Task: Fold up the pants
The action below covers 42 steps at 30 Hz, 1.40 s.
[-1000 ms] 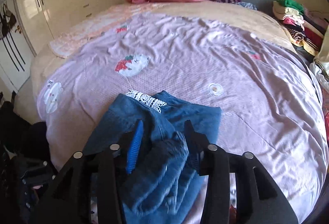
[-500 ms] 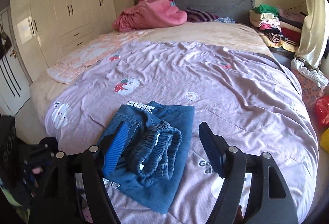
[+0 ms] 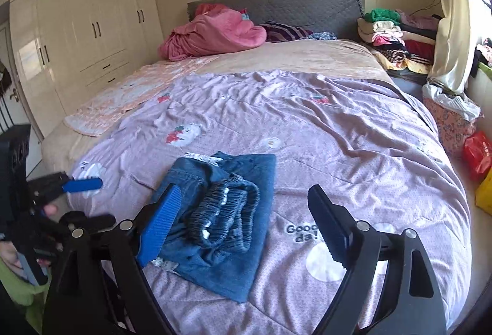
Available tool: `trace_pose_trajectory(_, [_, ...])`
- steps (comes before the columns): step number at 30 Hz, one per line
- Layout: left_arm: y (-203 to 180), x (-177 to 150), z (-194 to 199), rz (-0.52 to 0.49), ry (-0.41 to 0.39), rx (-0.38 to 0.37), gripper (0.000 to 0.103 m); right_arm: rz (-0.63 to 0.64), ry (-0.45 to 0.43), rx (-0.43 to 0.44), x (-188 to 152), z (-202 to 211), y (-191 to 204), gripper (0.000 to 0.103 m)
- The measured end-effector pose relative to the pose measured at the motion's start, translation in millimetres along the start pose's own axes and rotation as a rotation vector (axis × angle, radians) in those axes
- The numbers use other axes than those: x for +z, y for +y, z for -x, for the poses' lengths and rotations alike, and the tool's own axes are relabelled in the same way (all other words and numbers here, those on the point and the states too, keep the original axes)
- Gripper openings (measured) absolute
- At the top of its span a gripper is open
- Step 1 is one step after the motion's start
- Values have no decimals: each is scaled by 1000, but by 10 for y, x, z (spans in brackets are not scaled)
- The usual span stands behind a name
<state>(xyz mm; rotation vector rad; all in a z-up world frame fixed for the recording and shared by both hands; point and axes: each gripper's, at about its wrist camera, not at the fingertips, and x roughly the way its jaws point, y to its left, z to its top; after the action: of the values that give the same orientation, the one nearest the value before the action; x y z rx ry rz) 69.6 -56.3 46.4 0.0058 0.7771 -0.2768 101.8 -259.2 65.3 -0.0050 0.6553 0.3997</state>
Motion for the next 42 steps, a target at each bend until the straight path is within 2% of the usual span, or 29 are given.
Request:
trace_pose_trajectory(4, [34,64,-71,16,3,10,82,-16,9,-9,-39,-33,-53,89])
trace_pose_trajectory(9, [65,105,-194,28,14,23,86,-31,26,-21,-93,-133,-137,90])
trace_pose_trajectory(30, [291,49,-914,87,117,73,87,-77,187,-21,-384,-894,-306,89])
trace_pose_trajectory(42, [351,-25,-1197,118,164,40,87,-61,222,51,-415,-1138,-255,54])
